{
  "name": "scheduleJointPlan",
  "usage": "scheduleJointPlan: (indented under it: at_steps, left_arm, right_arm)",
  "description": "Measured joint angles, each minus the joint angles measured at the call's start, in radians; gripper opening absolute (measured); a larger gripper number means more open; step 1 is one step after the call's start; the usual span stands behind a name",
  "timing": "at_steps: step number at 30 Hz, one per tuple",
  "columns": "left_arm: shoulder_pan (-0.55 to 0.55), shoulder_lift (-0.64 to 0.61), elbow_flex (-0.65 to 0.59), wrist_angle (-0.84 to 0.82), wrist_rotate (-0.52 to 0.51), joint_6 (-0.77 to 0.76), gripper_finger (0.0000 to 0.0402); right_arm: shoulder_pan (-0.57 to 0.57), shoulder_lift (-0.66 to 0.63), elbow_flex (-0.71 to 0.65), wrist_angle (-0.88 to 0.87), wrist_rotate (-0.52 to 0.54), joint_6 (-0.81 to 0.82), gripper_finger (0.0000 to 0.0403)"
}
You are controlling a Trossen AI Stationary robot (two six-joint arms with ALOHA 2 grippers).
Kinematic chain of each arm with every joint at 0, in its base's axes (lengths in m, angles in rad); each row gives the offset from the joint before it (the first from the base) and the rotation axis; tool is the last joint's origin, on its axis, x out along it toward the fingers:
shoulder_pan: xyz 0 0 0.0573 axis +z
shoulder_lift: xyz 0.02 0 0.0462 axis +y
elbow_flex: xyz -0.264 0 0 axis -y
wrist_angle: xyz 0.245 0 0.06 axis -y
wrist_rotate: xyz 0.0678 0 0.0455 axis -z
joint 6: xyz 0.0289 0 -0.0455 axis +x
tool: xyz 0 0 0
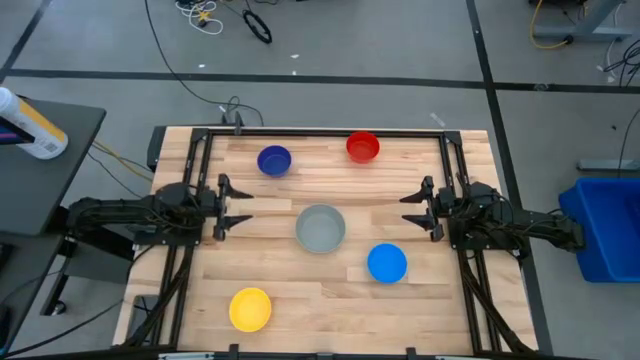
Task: Nest bowls inside each other
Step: Stack the red bowl on the gray bowl
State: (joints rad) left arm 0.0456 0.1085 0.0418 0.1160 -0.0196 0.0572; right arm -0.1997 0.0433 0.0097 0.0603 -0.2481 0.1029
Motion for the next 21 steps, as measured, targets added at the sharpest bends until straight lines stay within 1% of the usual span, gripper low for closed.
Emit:
scheduleJointPlan:
  at_steps: [5,7,9,13,18,21]
  left_arm:
    - [0.000,0.001,0.000,0.008,-0.104,-0.006,0.0268]
    - [0.000,0.003,0.000,0.004,-0.121,-0.006,0.0268]
    - [0.000,0.003,0.000,0.001,-0.122,-0.008,0.0268]
    - [0.000,0.003,0.000,-0.024,-0.124,-0.009,0.0268]
    - [0.000,0.003,0.000,-0.082,-0.141,-0.009,0.0268]
    - [0.000,0.003,0.000,-0.103,-0.149,-0.009,0.0268]
  right_arm:
    - [0.000,0.000,0.000,0.009,0.002,0.186,0.0253]
    - [0.000,0.000,0.000,0.033,0.003,0.204,0.0256]
    - [0.000,0.000,0.000,0.058,0.003,0.210,0.0259]
    - [0.000,0.000,0.000,0.081,0.003,0.282,0.0264]
    - [0.000,0.001,0.000,0.079,0.009,0.288,0.0270]
    - [0.000,0.001,0.000,0.056,0.034,0.373,0.0269]
